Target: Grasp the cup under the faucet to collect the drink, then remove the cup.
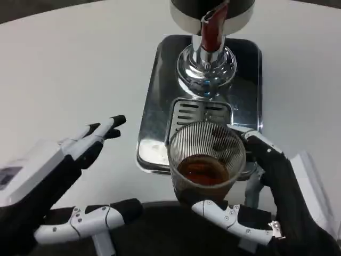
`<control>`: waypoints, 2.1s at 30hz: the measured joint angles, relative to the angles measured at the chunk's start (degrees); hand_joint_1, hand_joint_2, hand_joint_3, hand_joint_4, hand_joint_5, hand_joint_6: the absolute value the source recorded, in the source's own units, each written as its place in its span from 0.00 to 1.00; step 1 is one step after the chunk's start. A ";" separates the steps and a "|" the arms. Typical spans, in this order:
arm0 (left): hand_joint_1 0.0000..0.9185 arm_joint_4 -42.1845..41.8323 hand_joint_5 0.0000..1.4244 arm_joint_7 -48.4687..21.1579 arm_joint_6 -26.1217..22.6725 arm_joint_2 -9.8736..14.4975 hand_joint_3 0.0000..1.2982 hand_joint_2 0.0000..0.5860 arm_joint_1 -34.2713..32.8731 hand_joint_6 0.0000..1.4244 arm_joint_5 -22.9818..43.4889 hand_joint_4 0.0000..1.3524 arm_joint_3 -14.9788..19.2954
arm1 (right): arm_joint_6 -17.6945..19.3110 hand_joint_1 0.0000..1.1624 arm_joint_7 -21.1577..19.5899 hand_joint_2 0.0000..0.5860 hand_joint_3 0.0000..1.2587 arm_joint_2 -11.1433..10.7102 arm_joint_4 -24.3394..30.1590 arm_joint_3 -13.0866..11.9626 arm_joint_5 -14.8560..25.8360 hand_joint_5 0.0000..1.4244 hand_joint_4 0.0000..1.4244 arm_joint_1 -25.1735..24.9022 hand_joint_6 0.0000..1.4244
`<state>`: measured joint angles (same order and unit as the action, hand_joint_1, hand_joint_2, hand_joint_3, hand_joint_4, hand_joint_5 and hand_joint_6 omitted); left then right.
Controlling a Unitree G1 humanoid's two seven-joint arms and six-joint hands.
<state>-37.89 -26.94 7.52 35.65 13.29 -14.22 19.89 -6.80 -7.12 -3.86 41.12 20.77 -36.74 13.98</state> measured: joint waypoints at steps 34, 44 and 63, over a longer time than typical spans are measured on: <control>0.00 -10.17 0.00 -2.60 -2.55 0.07 0.00 0.15 8.20 0.00 -8.74 0.00 1.70 | 0.11 0.71 4.88 0.42 0.58 0.63 3.01 2.14 -0.07 0.70 0.58 1.09 0.86; 0.00 -10.95 0.00 -3.37 -2.38 0.02 0.00 0.15 10.69 0.00 -7.49 0.00 4.98 | 0.41 0.71 6.00 0.42 0.59 0.18 3.06 2.92 -0.11 0.71 0.58 1.37 0.86; 0.00 -10.91 0.00 -4.26 1.24 0.03 0.00 0.15 12.01 0.00 -4.66 0.00 6.89 | 0.44 0.70 6.11 0.43 0.59 -0.23 4.26 4.19 -1.28 0.71 0.58 2.80 0.86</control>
<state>-48.79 -31.21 8.76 35.68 25.30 -18.88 26.78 -6.36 -1.00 -4.09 45.38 24.95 -38.02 16.78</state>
